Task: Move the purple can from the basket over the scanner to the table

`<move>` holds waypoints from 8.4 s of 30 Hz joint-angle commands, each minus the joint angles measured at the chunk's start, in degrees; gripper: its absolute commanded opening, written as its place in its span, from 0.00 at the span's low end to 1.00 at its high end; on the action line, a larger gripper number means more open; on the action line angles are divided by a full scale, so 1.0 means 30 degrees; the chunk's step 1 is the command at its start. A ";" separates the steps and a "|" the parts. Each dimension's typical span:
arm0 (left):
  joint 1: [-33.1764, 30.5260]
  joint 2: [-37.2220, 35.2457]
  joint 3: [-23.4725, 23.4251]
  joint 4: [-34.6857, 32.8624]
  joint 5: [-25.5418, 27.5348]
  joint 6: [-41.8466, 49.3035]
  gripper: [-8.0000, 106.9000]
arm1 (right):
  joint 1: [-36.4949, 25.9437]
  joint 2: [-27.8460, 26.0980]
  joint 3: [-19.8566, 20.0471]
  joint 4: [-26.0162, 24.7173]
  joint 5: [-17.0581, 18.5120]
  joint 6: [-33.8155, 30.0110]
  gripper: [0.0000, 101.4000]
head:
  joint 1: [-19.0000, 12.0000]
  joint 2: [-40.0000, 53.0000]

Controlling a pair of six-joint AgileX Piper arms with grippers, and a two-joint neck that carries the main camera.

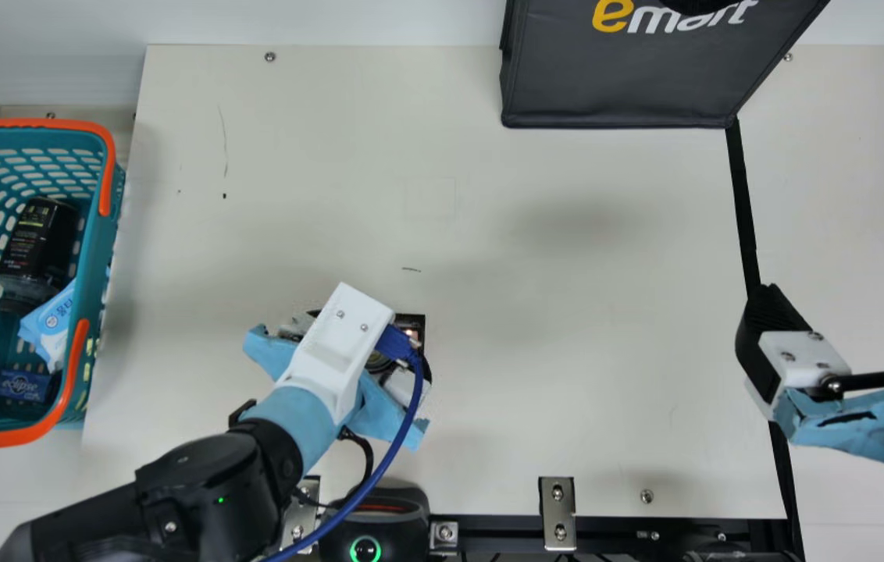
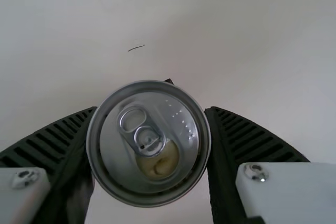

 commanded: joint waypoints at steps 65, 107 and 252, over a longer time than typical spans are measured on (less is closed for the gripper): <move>0.1602 0.9214 -1.0075 -0.2241 0.0330 -0.0996 0.44 | 0.0000 0.0000 0.0000 0.0000 -0.0016 0.0000 0.94 | -0.0582 0.0030; 0.3361 0.5305 -0.8435 -0.9304 -0.0752 0.5624 0.85 | 0.0000 0.0000 0.0000 0.0000 -0.0015 0.0000 0.94 | -0.0582 0.0030; 2.5996 -0.6363 -0.7030 -1.4042 0.4348 1.6914 0.85 | 1.2401 1.1370 0.2819 -0.1108 -0.7628 0.2697 0.00 | -0.0582 -0.0862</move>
